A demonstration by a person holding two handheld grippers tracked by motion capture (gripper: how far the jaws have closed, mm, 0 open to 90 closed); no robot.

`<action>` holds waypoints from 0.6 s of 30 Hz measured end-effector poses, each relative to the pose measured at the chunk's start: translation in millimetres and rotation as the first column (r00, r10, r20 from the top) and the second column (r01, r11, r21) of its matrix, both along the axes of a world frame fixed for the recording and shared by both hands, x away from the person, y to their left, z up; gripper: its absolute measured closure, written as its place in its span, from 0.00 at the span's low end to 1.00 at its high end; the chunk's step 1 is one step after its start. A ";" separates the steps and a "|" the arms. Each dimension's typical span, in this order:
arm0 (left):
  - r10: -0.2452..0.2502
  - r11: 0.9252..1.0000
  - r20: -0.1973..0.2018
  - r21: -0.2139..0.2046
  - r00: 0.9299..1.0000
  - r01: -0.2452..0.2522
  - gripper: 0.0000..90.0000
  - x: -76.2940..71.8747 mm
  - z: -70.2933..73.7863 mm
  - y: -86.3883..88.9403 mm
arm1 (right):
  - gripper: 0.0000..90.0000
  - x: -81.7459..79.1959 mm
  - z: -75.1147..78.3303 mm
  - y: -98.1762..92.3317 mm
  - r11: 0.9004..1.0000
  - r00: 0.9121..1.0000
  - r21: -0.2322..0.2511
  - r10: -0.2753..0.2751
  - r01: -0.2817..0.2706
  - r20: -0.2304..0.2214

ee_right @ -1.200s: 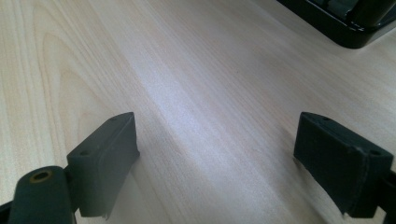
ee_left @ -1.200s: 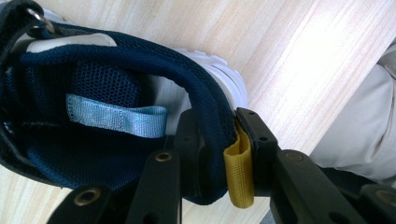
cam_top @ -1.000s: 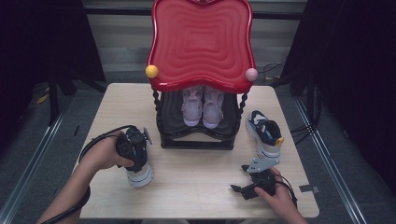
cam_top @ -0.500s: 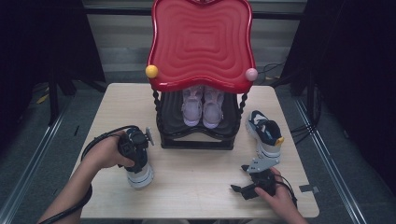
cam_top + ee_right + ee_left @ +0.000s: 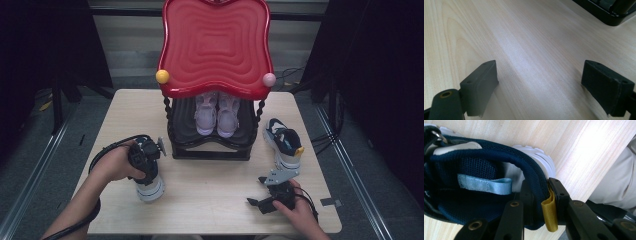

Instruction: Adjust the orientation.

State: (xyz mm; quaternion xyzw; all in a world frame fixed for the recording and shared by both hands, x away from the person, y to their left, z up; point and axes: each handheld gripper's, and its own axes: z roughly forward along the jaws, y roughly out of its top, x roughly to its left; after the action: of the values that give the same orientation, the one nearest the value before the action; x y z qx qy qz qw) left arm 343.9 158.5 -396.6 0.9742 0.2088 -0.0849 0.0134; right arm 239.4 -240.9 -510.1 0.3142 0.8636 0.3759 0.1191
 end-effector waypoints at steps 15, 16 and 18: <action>-0.042 0.998 0.007 -0.049 0.999 0.042 0.76 -1.8 -2.0 4.1 | 0.14 0.0 0.0 0.0 1.000 1.000 0.000 0.000 0.000 -0.001; -0.052 0.998 0.011 -0.045 0.999 0.052 0.75 -2.0 -2.1 3.6 | 0.14 0.0 0.0 0.0 1.000 1.000 0.000 0.000 0.000 -0.001; -0.069 0.997 0.004 -0.033 0.998 0.069 0.79 -3.3 -1.8 1.5 | 0.14 0.0 0.0 0.0 1.000 1.000 0.000 0.000 0.000 -0.001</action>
State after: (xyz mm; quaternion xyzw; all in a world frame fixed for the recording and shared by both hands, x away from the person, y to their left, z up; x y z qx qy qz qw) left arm 340.5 160.0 -398.4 0.9806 0.1735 -0.0872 0.0268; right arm 239.4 -241.0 -510.1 0.3144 0.8636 0.3758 0.1188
